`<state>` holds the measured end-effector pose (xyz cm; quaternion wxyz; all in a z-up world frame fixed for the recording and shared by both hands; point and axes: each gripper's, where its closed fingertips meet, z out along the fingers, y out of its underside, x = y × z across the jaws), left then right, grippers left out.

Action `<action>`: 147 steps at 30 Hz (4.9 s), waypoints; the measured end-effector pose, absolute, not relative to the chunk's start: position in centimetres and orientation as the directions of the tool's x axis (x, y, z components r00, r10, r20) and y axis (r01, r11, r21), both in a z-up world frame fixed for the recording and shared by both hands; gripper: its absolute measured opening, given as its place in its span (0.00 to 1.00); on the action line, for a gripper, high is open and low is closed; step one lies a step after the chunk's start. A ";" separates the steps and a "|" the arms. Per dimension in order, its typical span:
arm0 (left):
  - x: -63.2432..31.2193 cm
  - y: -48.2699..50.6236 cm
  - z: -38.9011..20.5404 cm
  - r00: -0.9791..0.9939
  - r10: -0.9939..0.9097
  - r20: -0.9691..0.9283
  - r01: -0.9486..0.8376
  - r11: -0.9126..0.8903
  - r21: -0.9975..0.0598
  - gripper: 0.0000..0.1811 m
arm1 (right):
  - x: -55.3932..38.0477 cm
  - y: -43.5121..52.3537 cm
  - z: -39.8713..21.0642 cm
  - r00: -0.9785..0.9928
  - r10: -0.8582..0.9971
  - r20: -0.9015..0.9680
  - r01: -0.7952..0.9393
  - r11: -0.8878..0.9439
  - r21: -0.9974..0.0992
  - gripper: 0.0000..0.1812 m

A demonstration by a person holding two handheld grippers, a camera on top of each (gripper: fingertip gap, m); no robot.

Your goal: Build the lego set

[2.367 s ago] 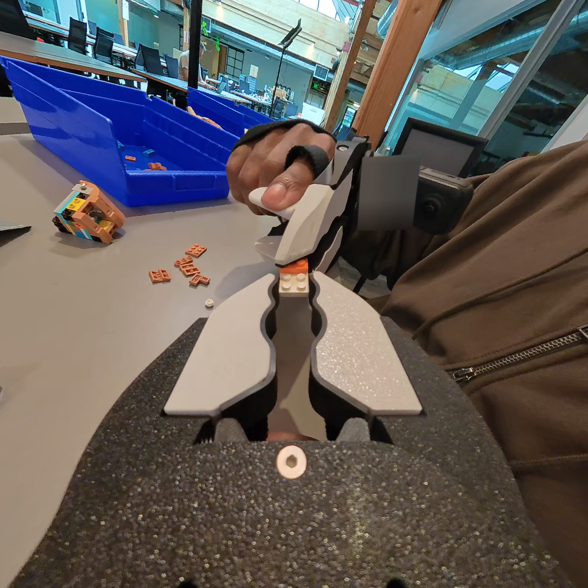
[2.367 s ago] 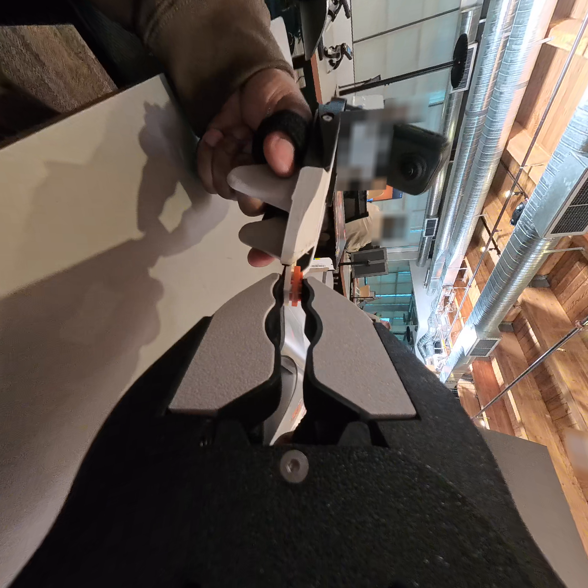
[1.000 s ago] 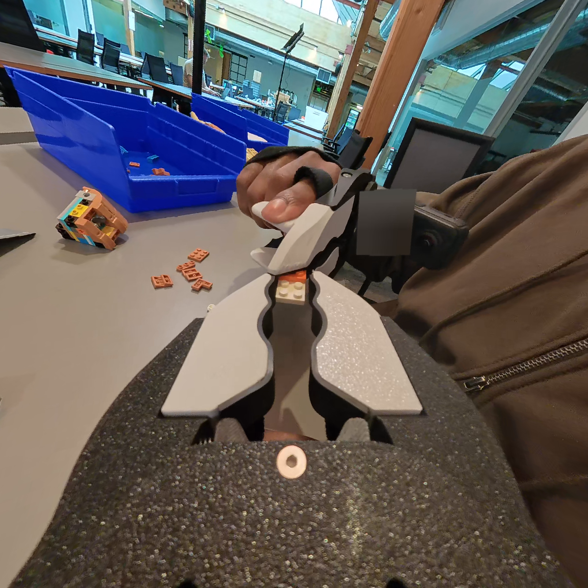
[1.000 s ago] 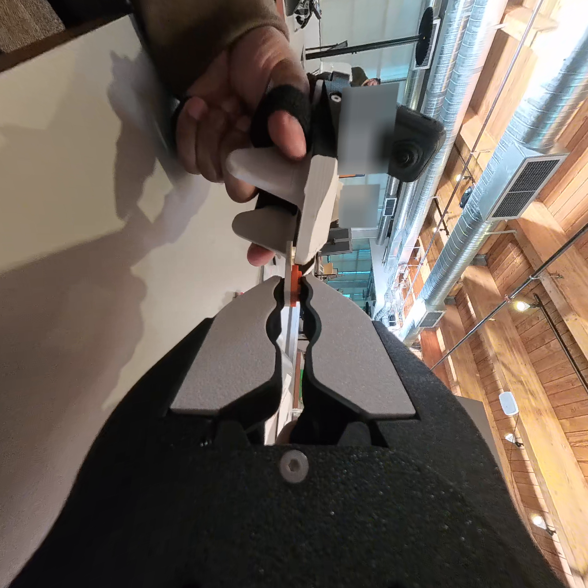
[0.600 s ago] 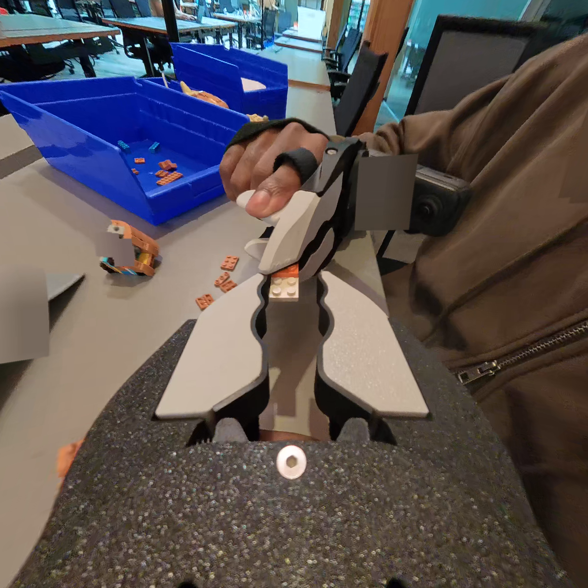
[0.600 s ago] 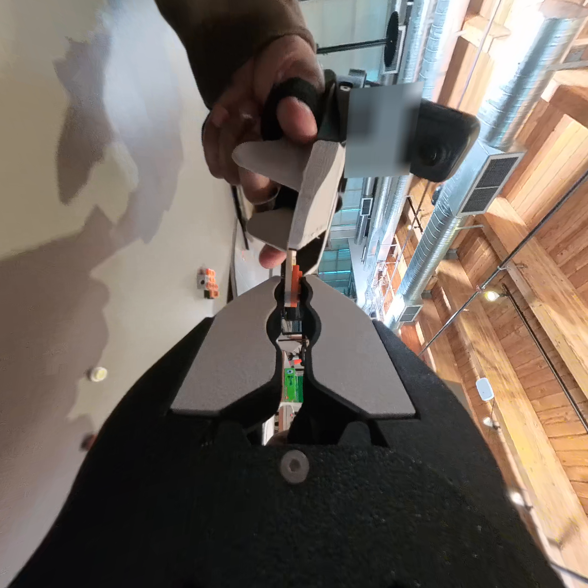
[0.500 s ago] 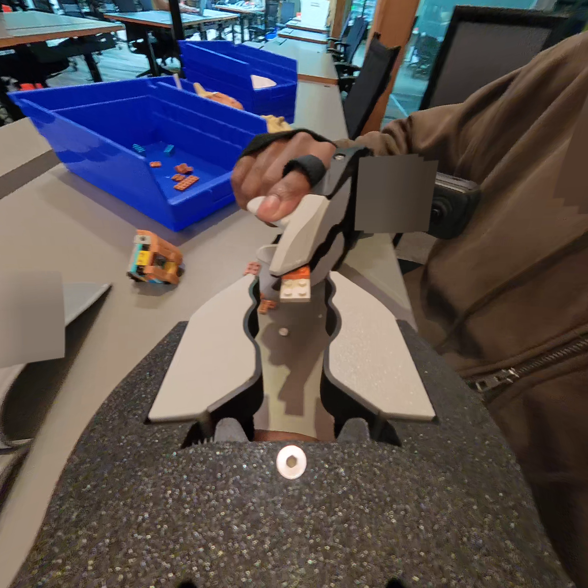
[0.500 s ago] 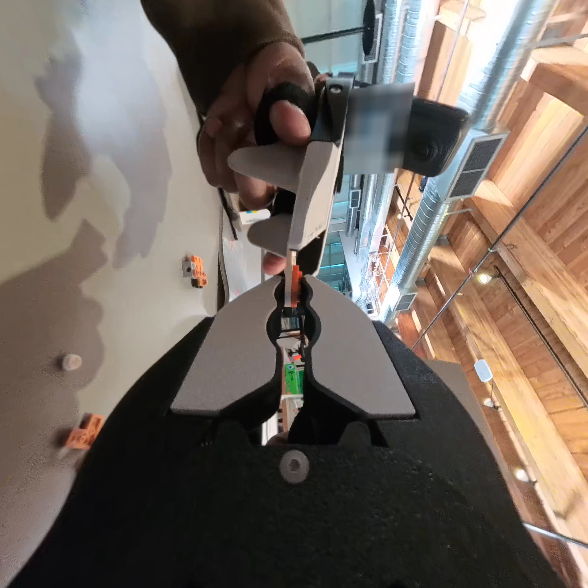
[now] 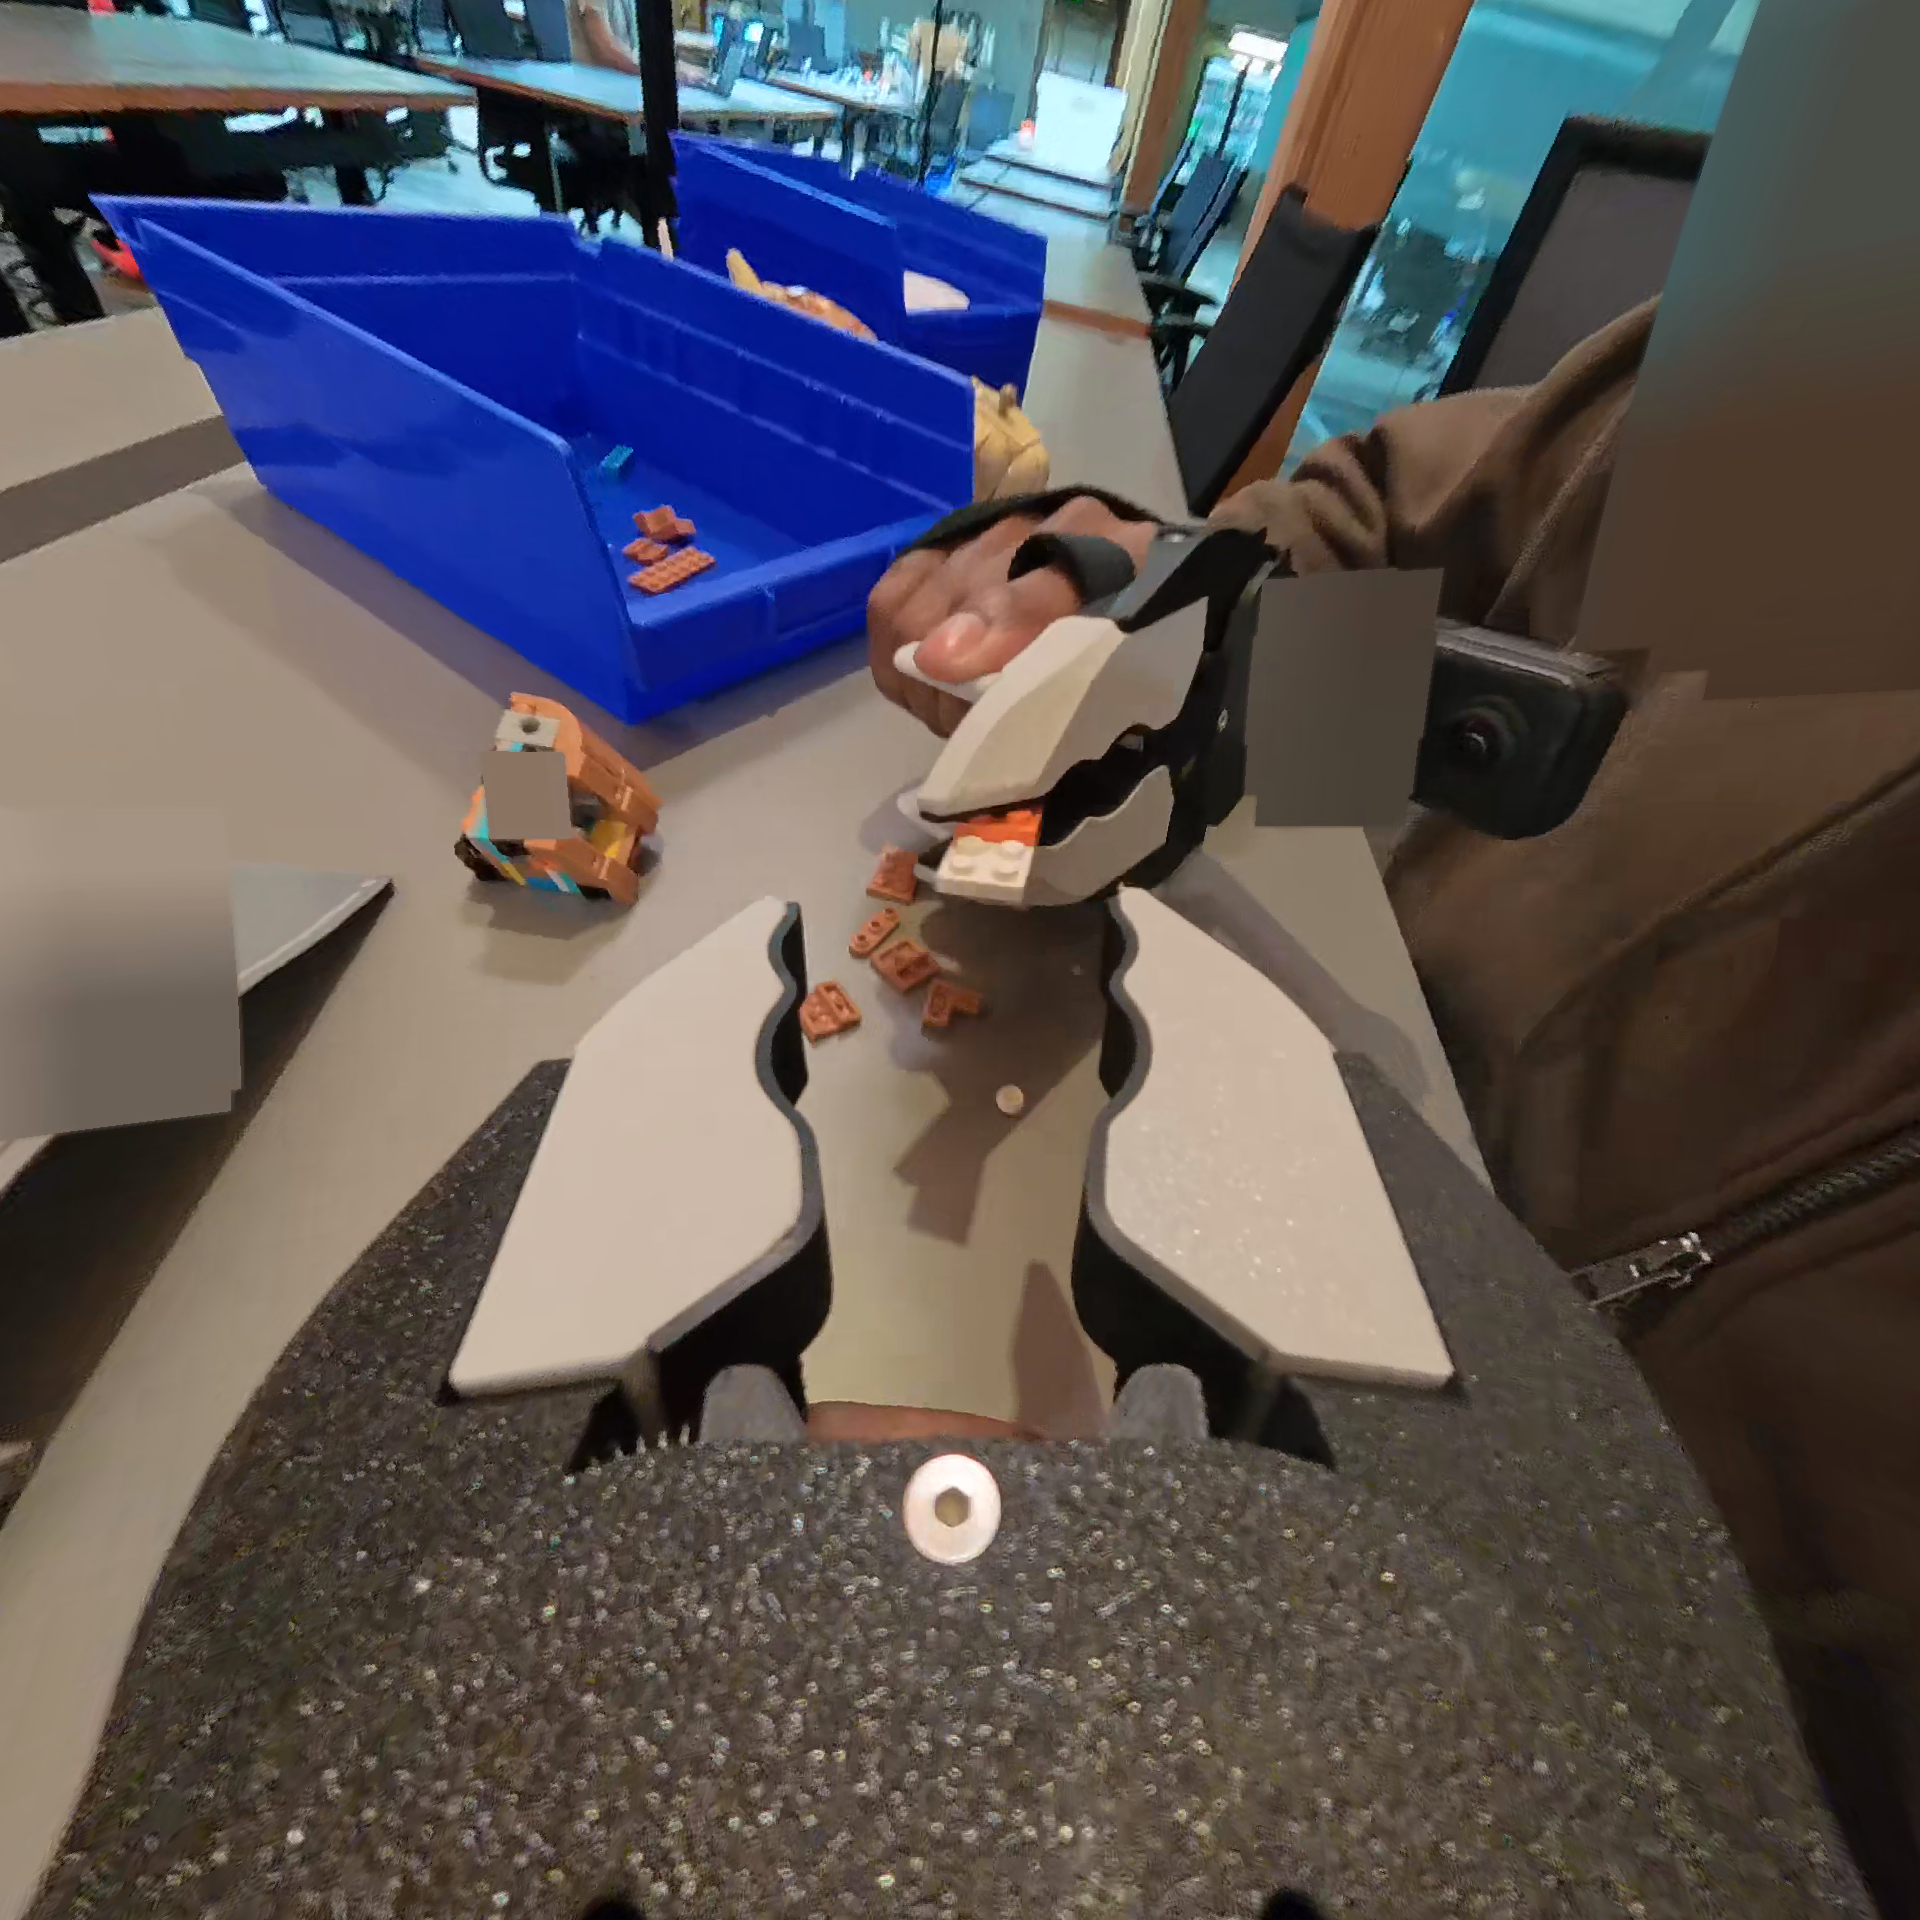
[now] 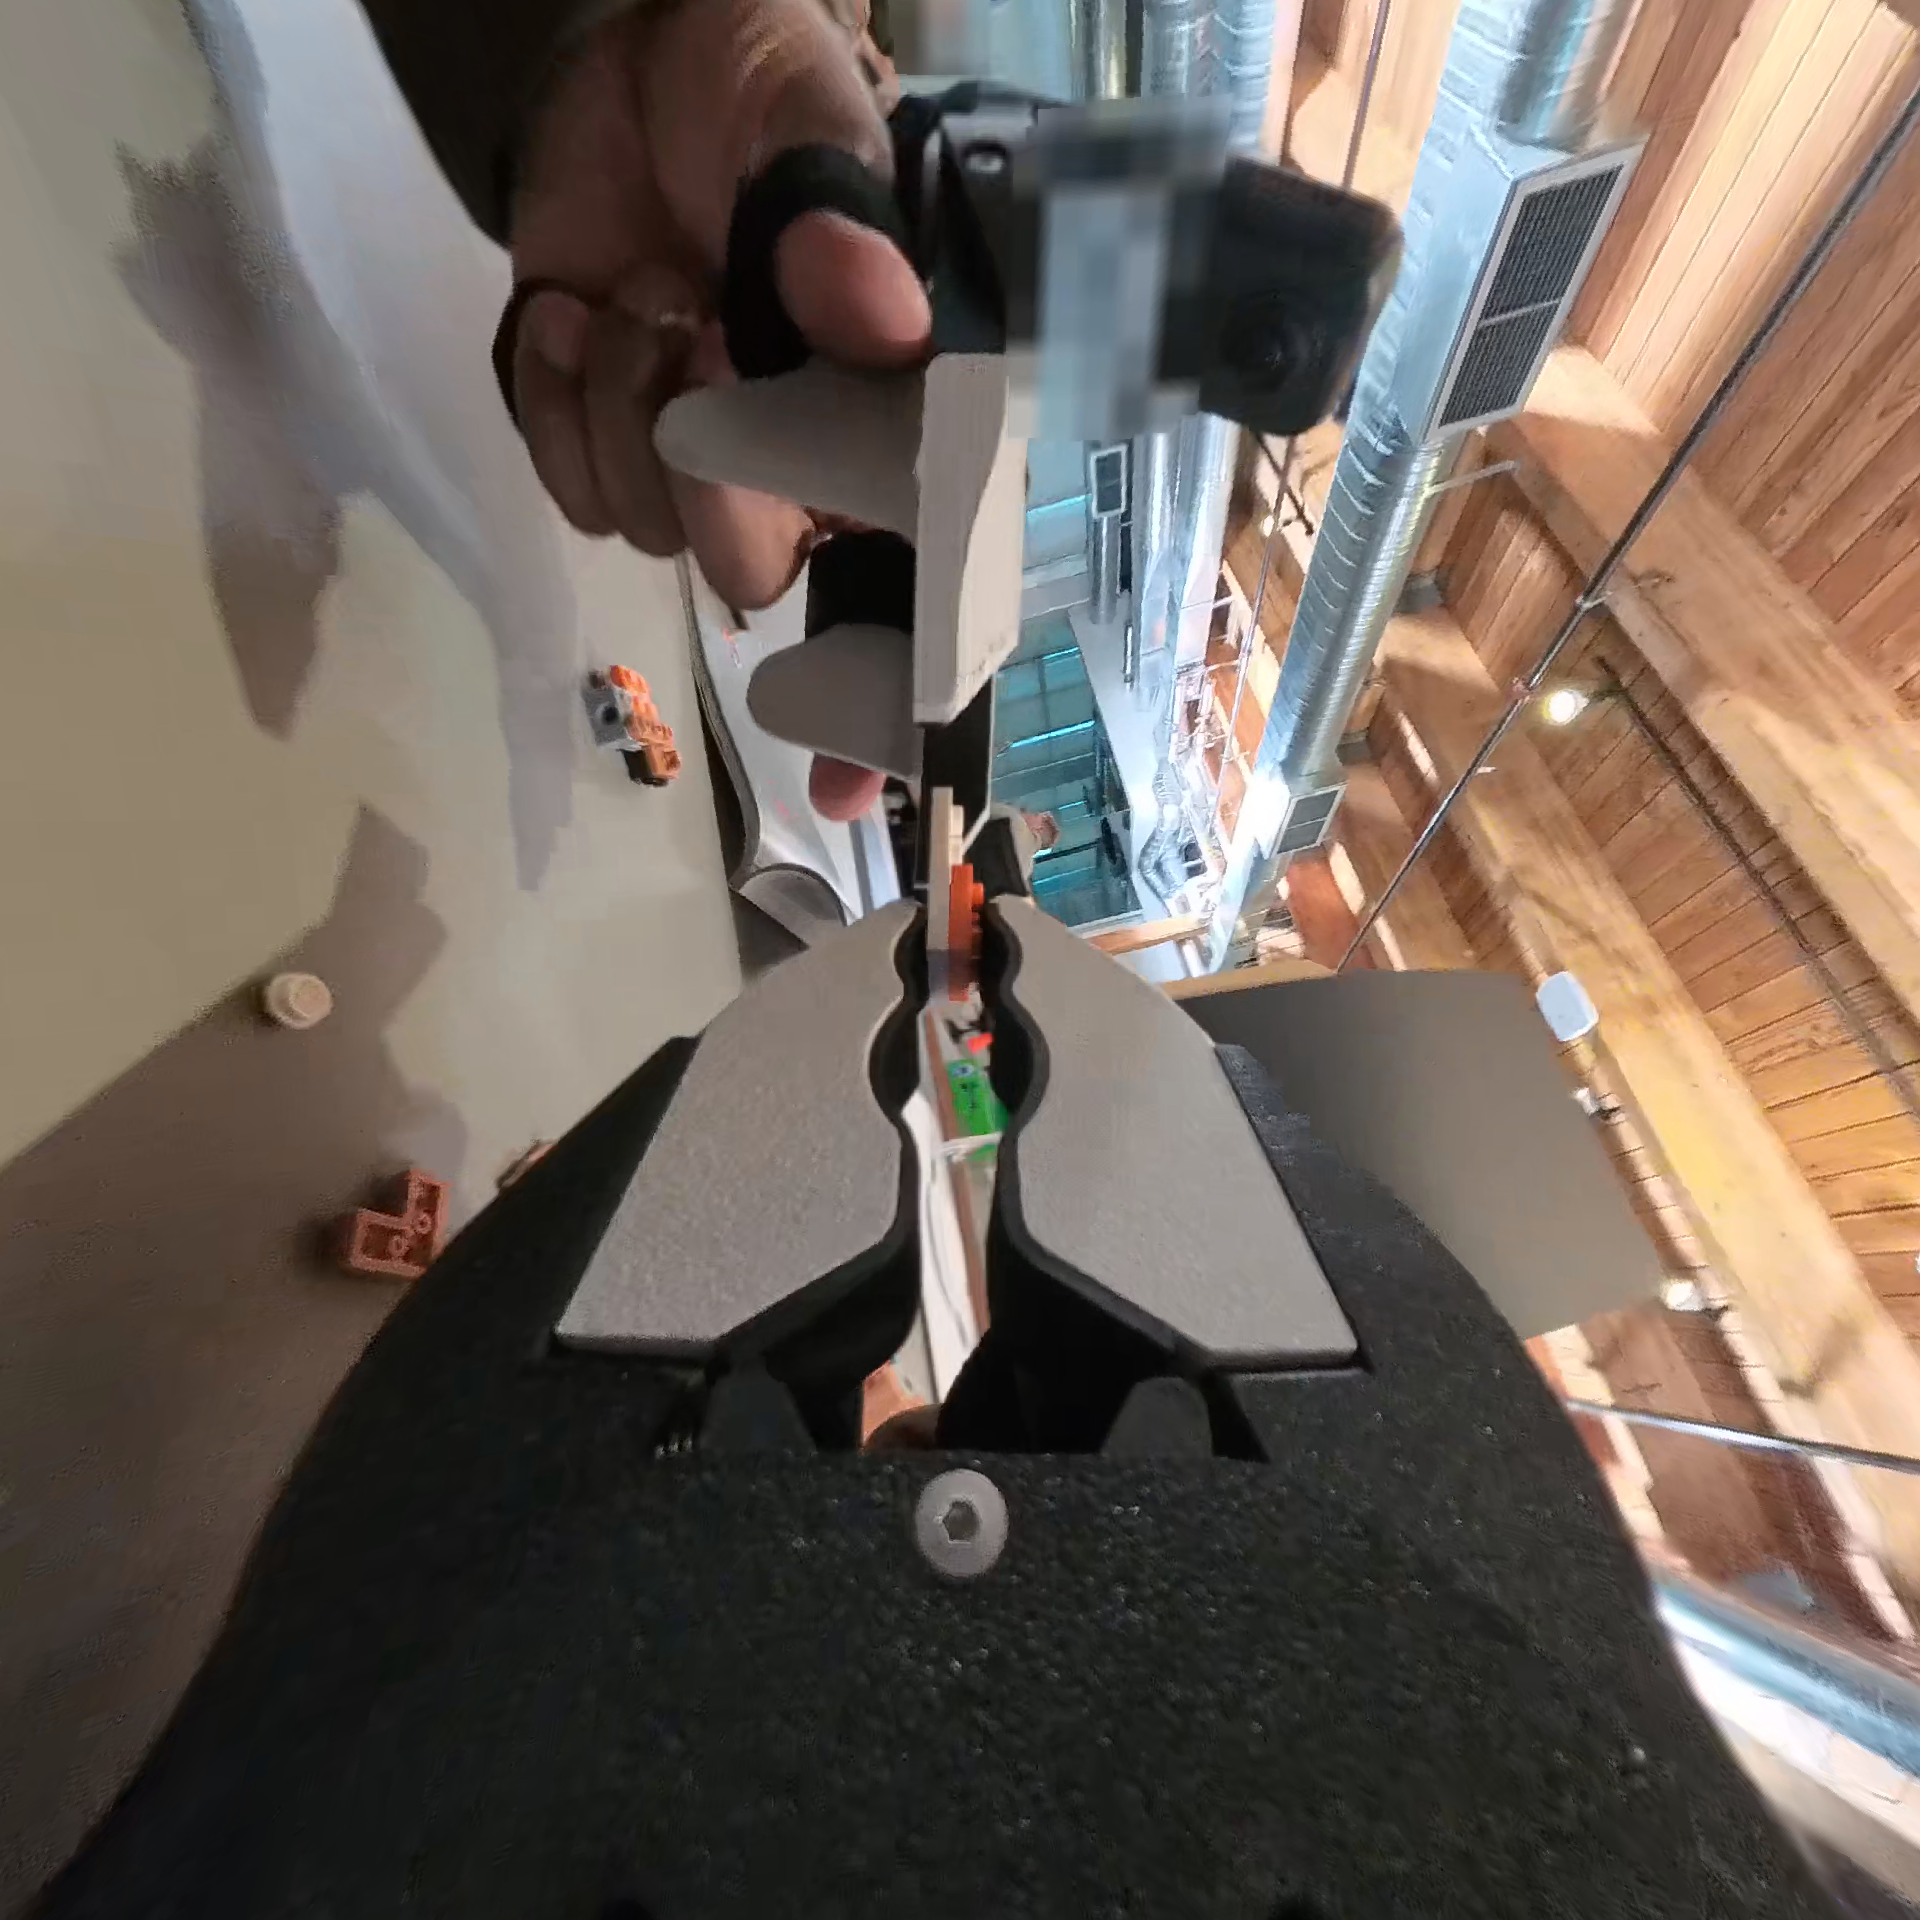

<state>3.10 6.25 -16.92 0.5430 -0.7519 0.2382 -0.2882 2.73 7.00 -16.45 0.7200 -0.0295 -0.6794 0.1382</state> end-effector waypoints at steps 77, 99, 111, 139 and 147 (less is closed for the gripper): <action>6.8 1.3 -19.4 0.843 -0.537 -0.046 -0.183 -0.206 -0.961 0.10 | 7.2 5.0 -20.3 -0.652 0.707 0.272 0.251 0.541 -0.803 0.18; 6.4 3.4 -17.7 0.850 -0.525 -0.043 -0.184 -0.218 -0.958 0.20 | 7.1 10.5 -16.8 -0.474 0.827 0.303 0.180 0.428 -0.886 0.09; 6.3 12.2 -24.7 0.740 -0.672 -0.034 -0.528 -0.549 -0.649 0.25 | 7.1 16.1 -17.5 -0.320 0.896 0.309 0.227 0.389 -0.893 0.09; 5.2 11.6 -21.9 0.737 -0.674 -0.053 -0.417 -0.392 -0.820 0.14 | 7.1 15.0 -19.3 -0.384 0.887 0.255 0.281 0.375 -0.883 0.09; 5.6 10.7 -18.5 0.690 -0.684 -0.237 -0.477 -0.183 -0.860 0.14 | 7.1 13.5 -20.2 -0.433 0.865 0.255 0.293 0.402 -0.867 0.09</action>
